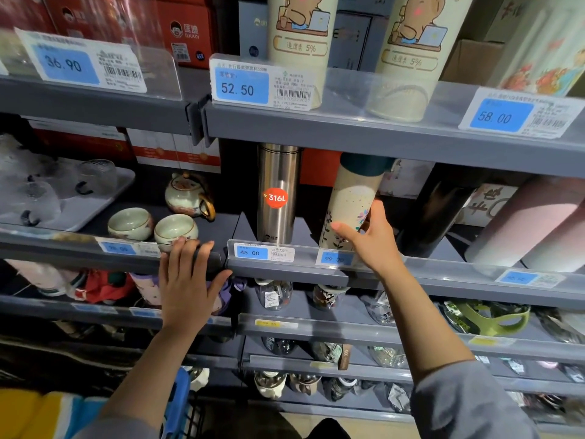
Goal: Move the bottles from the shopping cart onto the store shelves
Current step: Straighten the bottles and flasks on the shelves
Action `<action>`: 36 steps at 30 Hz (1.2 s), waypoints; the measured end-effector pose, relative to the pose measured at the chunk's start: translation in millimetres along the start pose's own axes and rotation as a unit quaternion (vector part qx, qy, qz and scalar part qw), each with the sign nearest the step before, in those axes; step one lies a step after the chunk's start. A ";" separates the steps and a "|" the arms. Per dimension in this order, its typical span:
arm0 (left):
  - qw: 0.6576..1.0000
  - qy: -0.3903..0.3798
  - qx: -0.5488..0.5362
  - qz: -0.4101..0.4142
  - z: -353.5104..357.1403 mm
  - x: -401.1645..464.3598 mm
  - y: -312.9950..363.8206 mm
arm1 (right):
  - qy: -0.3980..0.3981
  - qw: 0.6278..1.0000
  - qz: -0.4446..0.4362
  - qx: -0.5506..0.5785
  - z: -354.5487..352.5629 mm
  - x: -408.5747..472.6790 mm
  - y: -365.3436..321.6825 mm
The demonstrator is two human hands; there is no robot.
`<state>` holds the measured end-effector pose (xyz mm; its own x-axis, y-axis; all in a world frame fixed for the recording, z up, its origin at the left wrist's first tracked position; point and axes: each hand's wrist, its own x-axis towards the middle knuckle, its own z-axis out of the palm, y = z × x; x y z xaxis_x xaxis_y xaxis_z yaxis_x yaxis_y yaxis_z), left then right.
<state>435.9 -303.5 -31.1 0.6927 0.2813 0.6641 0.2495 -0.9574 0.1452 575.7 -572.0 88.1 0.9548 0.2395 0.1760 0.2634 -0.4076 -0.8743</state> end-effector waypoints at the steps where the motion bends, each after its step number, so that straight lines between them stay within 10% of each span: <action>1: 1.000 -0.002 -0.004 -0.002 0.0 -0.2 0.1 | -0.003 1.000 0.002 -0.003 -0.4 0.2 -0.6; 17: 0.992 0.028 -0.115 -0.045 -13.6 19.5 66.9 | -0.003 1.000 0.004 0.022 -9.2 -8.0 -5.9; 28: 0.995 0.011 -0.082 -0.064 4.7 23.2 90.2 | 0.276 0.960 0.000 0.043 -83.2 -40.5 33.8; 36: 0.998 0.005 -0.043 -0.041 6.9 23.0 88.6 | 0.206 0.978 0.023 0.010 -88.4 -2.3 40.7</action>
<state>478.6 -381.3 -8.0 0.6658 0.3587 0.6543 0.2464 -0.9334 0.2610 596.4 -667.0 92.1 0.9409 -0.1563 0.3004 0.2201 -0.3918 -0.8933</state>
